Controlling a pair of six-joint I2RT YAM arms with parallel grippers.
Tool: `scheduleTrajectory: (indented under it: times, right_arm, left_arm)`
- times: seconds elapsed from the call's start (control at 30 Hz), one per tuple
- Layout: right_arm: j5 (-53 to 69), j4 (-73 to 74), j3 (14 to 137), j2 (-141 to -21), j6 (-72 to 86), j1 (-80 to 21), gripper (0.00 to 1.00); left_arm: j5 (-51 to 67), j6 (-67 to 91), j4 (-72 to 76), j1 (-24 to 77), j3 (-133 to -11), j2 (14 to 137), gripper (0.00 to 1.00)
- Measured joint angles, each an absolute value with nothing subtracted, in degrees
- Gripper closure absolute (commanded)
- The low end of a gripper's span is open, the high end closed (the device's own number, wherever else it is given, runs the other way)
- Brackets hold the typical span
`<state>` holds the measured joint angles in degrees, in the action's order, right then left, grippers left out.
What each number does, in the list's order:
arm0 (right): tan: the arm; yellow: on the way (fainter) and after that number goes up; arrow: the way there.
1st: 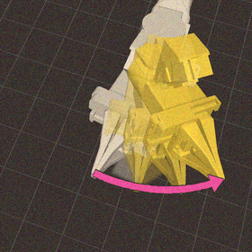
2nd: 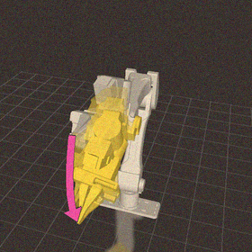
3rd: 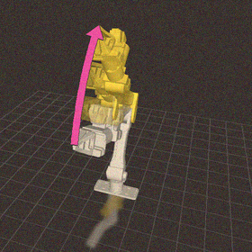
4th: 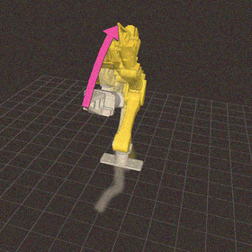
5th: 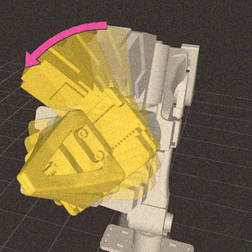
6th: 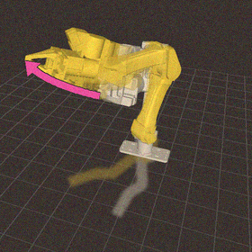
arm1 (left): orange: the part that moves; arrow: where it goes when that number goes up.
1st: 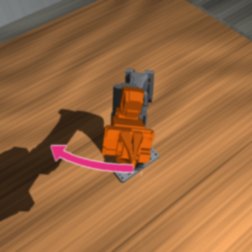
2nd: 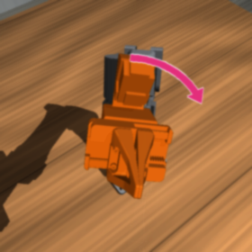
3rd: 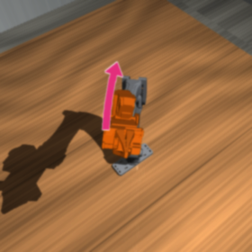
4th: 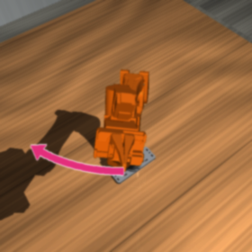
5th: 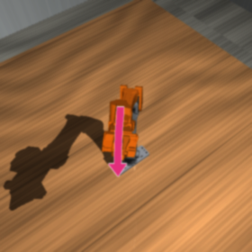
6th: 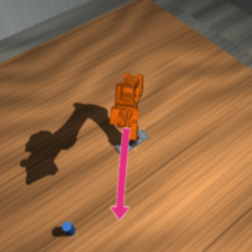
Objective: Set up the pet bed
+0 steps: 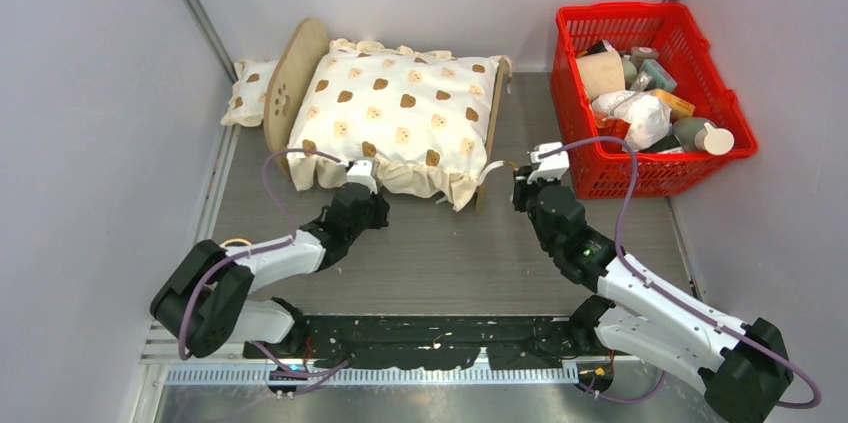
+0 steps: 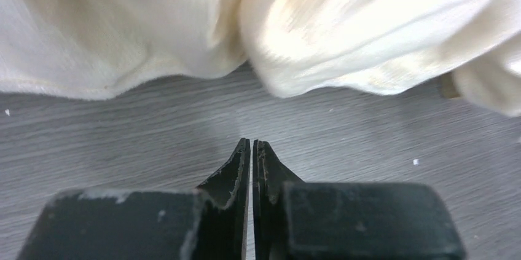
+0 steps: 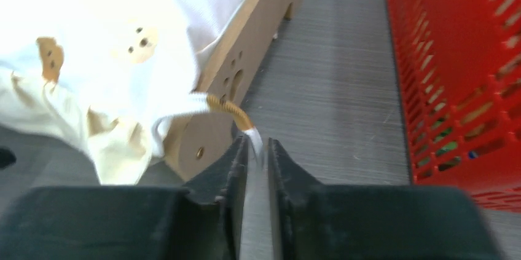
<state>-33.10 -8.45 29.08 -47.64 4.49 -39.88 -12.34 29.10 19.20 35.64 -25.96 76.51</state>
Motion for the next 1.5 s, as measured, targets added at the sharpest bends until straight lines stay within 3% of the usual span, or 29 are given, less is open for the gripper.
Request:
scheduleTrajectory:
  times: [0.13,0.3,0.4,0.67,1.0,1.1,1.13,1.17,1.23,1.3,1.5]
  right_arm:
    - [-26.7,-2.13,29.08,-45.95,10.13,-39.88,0.54]
    - [-22.31,7.03,30.92,-41.67,16.99,-39.88,0.52]
    - [-21.15,8.91,32.62,-41.54,19.9,-39.88,0.51]
    - [-18.37,10.28,36.49,-44.42,21.15,-39.88,0.47]
    - [-15.07,7.55,36.36,-44.93,19.75,-39.88,0.46]
    - [-14.28,6.42,35.88,-46.0,19.38,-39.88,0.46]
    - [-14.06,6.28,35.66,-46.52,19.16,-39.88,0.46]
    - [-13.85,6.28,35.44,-46.94,18.9,-39.88,0.46]
    - [-13.61,6.35,35.03,-47.27,18.2,-39.88,0.46]
    - [-13.58,6.48,34.94,-47.16,17.61,-39.88,0.46]
    - [-14.37,6.87,34.94,-44.42,15.53,-39.88,0.47]
  left_arm:
    - [-11.51,27.11,15.64,35.68,-28.25,71.85,0.65]
    - [-17.06,20.97,4.12,33.8,-38.74,65.67,0.42]
    - [-20.97,16.82,-1.23,27.57,-46.63,64.01,0.3]
    - [-21.76,10.39,-7.42,9.1,-59.79,67.61,0.26]
    - [-19.64,5.3,-10.98,3.49,-65.63,80.27,0.24]
    - [-18.87,4.38,-10.28,1.26,-65.65,80.75,0.3]
    - [-18.33,4.03,-9.85,0.84,-65.65,81.19,0.37]
    - [-17.67,3.51,-9.21,0.27,-65.65,82.02,0.47]
    - [-16.01,2.42,-8.38,0.03,-65.8,83.99,0.78]
    - [-16.75,0.86,-8.8,-0.03,-66.63,85.54,1.0]
    - [-7.77,4.75,-12.47,0.03,-66.72,83.22,1.0]
